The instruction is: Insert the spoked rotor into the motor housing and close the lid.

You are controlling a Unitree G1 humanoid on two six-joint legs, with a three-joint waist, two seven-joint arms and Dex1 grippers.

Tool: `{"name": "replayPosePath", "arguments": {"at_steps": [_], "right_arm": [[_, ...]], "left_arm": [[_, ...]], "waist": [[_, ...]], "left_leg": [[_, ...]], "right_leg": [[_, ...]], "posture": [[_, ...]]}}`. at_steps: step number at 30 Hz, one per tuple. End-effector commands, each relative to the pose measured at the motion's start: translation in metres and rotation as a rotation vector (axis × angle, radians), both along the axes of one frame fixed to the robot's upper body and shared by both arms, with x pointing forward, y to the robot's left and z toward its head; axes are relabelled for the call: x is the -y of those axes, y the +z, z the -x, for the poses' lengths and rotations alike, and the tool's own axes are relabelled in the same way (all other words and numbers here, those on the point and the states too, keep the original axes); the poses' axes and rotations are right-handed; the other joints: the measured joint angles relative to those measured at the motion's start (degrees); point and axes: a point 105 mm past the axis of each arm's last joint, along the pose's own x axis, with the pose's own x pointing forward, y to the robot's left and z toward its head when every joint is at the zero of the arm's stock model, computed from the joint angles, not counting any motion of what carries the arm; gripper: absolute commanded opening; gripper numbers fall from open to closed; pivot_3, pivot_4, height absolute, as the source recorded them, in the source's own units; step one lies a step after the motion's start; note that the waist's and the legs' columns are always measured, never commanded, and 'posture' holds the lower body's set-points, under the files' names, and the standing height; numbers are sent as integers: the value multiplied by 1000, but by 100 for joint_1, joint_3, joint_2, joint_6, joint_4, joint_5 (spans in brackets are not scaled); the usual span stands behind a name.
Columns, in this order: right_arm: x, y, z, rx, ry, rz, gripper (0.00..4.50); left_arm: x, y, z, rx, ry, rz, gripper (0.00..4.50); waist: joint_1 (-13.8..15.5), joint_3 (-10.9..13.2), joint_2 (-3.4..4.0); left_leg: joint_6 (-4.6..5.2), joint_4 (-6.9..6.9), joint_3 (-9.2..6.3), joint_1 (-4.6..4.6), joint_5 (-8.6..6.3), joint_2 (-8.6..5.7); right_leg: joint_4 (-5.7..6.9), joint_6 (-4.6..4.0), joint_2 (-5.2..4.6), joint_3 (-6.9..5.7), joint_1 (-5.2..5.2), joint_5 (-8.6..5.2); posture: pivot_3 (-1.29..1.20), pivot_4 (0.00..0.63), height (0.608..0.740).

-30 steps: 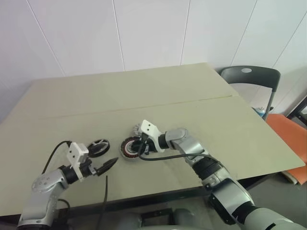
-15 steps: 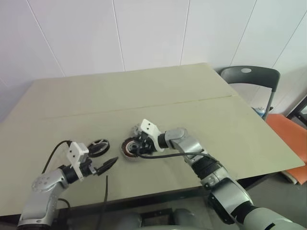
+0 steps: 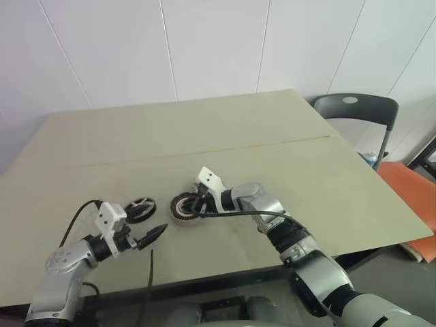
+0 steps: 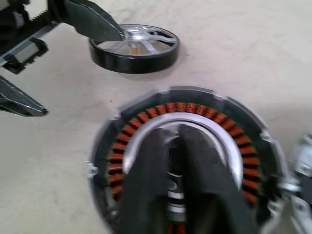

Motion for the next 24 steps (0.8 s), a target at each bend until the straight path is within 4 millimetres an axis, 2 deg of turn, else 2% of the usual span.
{"name": "replayPosePath", "arguments": {"at_steps": [1,10,18,21,24], "right_arm": [[12,-1,-11,31,-55,46,41],[10,0,-12,33,-69,27,41],[-4,37,-3,-105,-30,-210,41],[-2,53,5,-134,37,-284,41],[1,57,3,-117,34,-284,41]], "left_arm": [[1,10,-3,38,-13,-13,4500],[2,11,-5,36,-21,-16,4500],[0,9,-5,34,-20,-16,4500],[1,10,-5,36,-19,-11,4500],[0,11,-4,38,-17,-6,4500]], "waist": [[-1,0,0],[-7,1,2],[-14,4,2],[-32,5,4],[-25,7,5]], "left_leg": [[-1,2,0,0,0,0],[0,0,0,0,0,1],[0,-6,1,-8,0,1],[1,-18,1,-12,0,1],[1,-22,1,-13,0,2]], "right_leg": [[0,0,-1,-2,1,0],[0,0,-1,-3,0,0],[-4,0,-1,-2,-9,1],[-5,10,-1,-1,-18,8],[-5,15,-1,-2,-22,11]], "posture": [[0,0,740],[0,0,740],[0,0,740],[0,0,740],[0,0,740]]}}
